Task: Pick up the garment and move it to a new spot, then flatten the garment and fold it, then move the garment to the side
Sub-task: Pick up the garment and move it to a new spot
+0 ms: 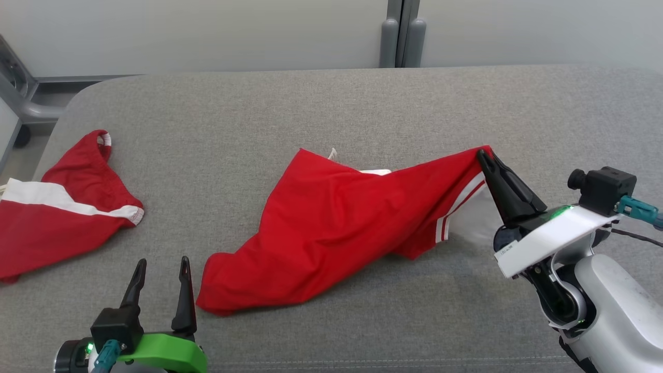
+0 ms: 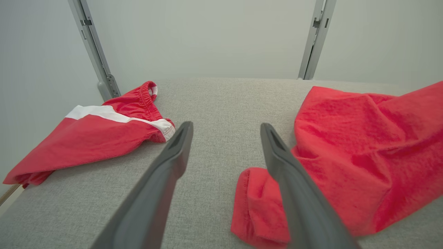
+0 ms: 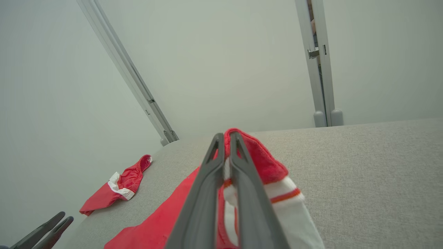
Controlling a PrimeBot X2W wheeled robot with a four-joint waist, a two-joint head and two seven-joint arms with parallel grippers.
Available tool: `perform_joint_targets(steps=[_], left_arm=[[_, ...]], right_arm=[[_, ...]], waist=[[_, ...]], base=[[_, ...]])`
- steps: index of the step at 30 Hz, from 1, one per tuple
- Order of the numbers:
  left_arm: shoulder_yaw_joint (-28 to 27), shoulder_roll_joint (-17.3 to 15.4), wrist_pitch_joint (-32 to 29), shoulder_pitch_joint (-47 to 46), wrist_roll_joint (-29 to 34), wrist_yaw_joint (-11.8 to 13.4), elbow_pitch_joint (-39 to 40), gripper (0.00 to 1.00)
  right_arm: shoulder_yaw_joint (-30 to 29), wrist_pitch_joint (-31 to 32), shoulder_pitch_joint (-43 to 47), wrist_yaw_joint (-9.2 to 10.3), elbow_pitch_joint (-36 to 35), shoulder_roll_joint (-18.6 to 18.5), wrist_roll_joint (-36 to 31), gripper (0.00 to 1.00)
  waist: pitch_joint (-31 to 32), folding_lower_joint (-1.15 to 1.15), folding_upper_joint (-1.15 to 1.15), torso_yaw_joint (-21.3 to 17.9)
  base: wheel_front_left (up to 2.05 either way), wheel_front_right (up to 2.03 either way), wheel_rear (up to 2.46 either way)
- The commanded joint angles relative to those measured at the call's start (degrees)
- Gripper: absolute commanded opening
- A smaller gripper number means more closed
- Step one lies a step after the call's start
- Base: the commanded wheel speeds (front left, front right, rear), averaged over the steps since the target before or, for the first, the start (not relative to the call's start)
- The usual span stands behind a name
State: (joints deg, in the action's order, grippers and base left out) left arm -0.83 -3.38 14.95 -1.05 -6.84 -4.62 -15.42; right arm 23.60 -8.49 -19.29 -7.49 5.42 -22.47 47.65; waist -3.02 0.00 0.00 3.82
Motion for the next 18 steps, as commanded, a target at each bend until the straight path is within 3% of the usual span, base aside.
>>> perform_joint_targets(steps=[1, 8, 18], left_arm=[[0.0, 0.0, 0.2, -0.4, 0.2, -0.3, -0.2, 1.00], [0.6, 0.1, 0.2, -1.4, 0.2, -0.5, -0.6, 1.00], [1.3, 0.3, 0.2, -2.2, -0.2, -0.7, -0.5, 1.00]], right_arm=[[-0.4, 0.4, -0.4, 0.00, 1.0, 0.5, -0.9, 0.00], [0.2, -0.4, -6.7, 0.00, 8.8, 2.6, -3.9, 0.00], [5.8, -2.4, -21.1, 0.00, 23.4, 6.1, -5.6, 0.00]], waist=[[-0.1, 0.00, 0.00, 0.0], [-0.4, 0.00, 0.00, 0.9], [-1.8, 0.00, 0.00, 3.1]], base=[[0.00, 0.00, 0.00], [0.00, 0.00, 0.00], [0.00, 0.00, 0.00]])
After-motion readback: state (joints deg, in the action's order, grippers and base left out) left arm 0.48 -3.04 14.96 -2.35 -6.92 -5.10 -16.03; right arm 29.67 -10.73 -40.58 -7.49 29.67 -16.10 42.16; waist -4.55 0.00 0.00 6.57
